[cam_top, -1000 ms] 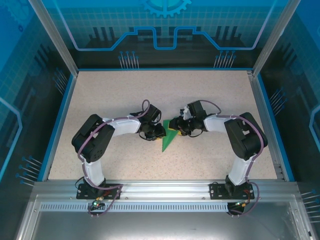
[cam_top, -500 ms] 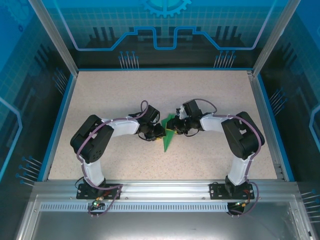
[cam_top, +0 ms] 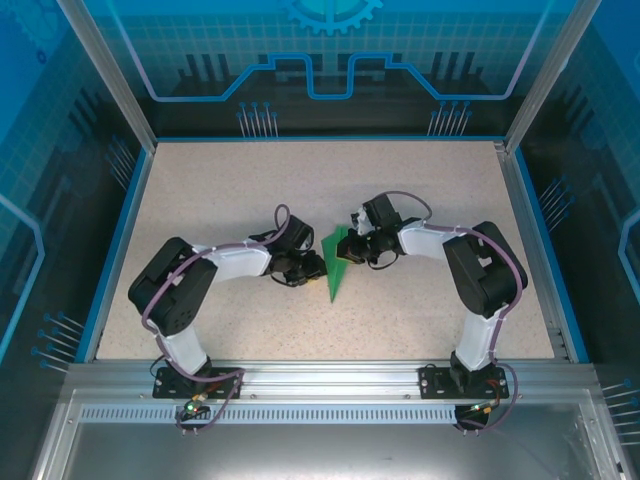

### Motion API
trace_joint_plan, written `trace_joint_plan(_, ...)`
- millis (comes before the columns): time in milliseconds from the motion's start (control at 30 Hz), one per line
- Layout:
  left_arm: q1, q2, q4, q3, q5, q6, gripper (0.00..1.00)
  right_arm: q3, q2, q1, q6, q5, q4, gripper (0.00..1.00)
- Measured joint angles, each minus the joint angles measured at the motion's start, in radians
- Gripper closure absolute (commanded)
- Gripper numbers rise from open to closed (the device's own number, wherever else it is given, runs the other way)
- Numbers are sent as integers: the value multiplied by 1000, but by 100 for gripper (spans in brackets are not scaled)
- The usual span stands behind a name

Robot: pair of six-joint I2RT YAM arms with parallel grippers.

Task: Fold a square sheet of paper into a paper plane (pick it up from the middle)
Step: Turn over the paper at the center of the table.

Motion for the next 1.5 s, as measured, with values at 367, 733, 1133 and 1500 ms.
trace_joint_plan(367,0,-271,-38,-133,-172,-38,72,232,-108,89,-187,449,-483,92)
trace_joint_plan(733,0,-558,-128,-259,-431,-142,65,516,98,304,-99,1022,-982,90)
trace_joint_plan(1133,0,-780,-246,-336,-595,-217,55,695,348,447,-72,892,-1015,53)
trace_joint_plan(1500,1,-741,-243,-337,-579,-207,52,211,-204,239,-145,455,-564,37)
